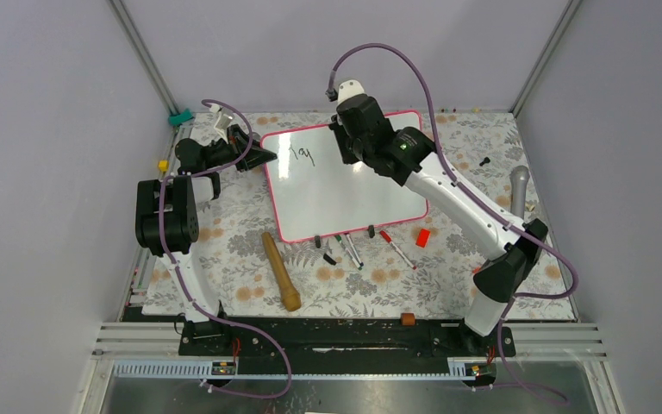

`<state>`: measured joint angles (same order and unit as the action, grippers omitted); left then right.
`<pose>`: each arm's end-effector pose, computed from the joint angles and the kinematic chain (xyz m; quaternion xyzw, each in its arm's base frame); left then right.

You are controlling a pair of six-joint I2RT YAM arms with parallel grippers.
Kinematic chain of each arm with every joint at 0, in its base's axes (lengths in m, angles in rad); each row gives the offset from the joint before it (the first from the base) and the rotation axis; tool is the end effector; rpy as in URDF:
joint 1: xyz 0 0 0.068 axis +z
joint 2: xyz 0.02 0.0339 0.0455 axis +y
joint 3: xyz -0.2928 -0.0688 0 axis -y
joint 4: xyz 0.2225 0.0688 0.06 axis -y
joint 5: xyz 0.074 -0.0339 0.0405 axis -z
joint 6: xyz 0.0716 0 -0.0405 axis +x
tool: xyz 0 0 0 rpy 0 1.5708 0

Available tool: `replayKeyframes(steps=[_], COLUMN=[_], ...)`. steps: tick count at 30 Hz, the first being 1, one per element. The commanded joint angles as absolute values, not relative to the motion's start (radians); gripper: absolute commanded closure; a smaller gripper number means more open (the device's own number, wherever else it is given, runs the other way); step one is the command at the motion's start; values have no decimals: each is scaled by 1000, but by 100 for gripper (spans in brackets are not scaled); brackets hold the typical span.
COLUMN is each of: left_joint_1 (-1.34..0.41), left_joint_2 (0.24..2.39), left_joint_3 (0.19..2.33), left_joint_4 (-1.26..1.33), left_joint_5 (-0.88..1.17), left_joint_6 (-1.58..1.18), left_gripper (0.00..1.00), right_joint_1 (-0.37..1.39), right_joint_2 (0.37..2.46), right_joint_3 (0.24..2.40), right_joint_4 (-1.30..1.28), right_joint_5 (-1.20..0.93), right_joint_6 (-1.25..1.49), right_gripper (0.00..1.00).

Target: Write a sentence on the whiteboard

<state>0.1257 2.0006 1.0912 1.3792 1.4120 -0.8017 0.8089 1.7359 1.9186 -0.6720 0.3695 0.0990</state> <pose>0.4078 -0.0197 0.2796 0.3165 0.6033 -0.5352 0.4993 0.2950 0.2718 0.4356 -0.2042 0.8231 0.0804 0.5238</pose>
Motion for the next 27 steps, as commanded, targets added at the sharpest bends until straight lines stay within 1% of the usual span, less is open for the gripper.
replayKeyframes(steps=[1,5,9,13,15,21,27], left_joint_1=[113,113,112,112,112,112,112], left_joint_2=[2031,2030,2029,2031,2032,2030,2030], left_joint_3=[1080,1079,1080,1081,1081,1080,1080], left_joint_4=[1461,1461,1462,1461,1462,1462,1461], left_joint_5=[1655,1655,1655,1655,1655,1654,1655], left_joint_6=[-667,-668,-666,-669,-669,-666,-667], left_gripper=[100,100,100,100,100,100,100], right_joint_1=[795,795,795,795,795,795,795], right_joint_2=[1731,1743,1733,1702,1694,1734,1741], right_joint_3=[1927,1926,1885,1762,1733,1786,1776], right_joint_4=[-607,-577,-513,-354,-323,-378,-381], right_joint_5=[309,293,327,241,213,168,175], right_joint_6=[119,121,131,97,105,75,55], right_gripper=[100,100,100,100,100,100,100])
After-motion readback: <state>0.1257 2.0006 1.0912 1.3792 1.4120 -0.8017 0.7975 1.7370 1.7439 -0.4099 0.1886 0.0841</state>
